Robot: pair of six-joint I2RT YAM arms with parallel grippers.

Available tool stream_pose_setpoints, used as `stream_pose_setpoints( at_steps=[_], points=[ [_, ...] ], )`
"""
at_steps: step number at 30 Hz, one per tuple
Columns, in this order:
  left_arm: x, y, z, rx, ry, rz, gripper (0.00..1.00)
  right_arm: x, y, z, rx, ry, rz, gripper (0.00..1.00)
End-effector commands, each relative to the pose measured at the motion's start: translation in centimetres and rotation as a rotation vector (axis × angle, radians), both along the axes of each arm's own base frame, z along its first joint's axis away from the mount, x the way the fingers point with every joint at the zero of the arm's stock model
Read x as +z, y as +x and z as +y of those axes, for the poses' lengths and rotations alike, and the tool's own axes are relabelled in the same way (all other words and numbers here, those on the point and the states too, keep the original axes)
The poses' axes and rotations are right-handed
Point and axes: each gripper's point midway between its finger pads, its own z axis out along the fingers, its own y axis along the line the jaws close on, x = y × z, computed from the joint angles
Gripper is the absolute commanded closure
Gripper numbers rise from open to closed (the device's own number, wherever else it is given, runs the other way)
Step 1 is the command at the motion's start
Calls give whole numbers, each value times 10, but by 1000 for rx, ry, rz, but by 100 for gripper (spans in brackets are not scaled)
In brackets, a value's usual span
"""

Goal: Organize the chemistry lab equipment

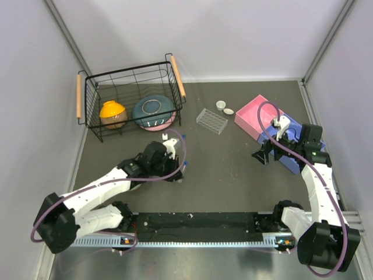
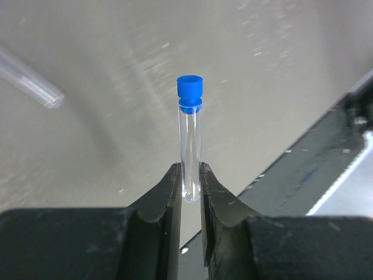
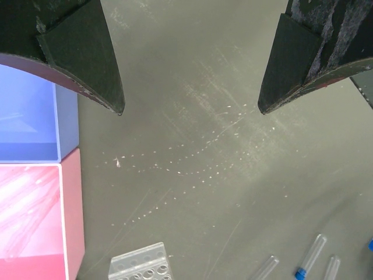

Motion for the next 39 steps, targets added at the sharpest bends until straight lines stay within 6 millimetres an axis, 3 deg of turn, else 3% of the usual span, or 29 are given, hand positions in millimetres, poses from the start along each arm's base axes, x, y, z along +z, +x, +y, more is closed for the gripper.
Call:
stream_pose_setpoints(
  at_steps=[1, 5, 9, 12, 19, 31, 34, 37, 39],
  points=[
    [57, 1, -45, -78, -308, -113, 90, 13, -5, 14, 77, 74, -48, 1],
    [94, -1, -74, -117, -480, -190, 90, 23, -18, 34, 176, 195, -14, 1],
    [120, -2, -96, -136, -517, -253, 90, 30, -39, 59, 293, 213, 93, 1],
    [131, -3, -112, -156, -509, -291, 90, 56, -48, 78, 380, 236, 117, 1],
    [145, -10, -139, -206, -497, -330, 90, 94, -70, 110, 483, 371, 268, 1],
    [148, -26, -158, -313, -433, -365, 90, 84, -81, 140, 543, 265, 393, 2],
    [145, -27, -160, -323, -403, -372, 90, 81, -86, 146, 577, 246, 411, 5],
    [141, -28, -162, -333, -382, -373, 90, 83, -89, 149, 595, 256, 430, 15],
    [141, -27, -162, -333, -374, -377, 90, 83, -91, 151, 610, 268, 445, 27]
  ],
)
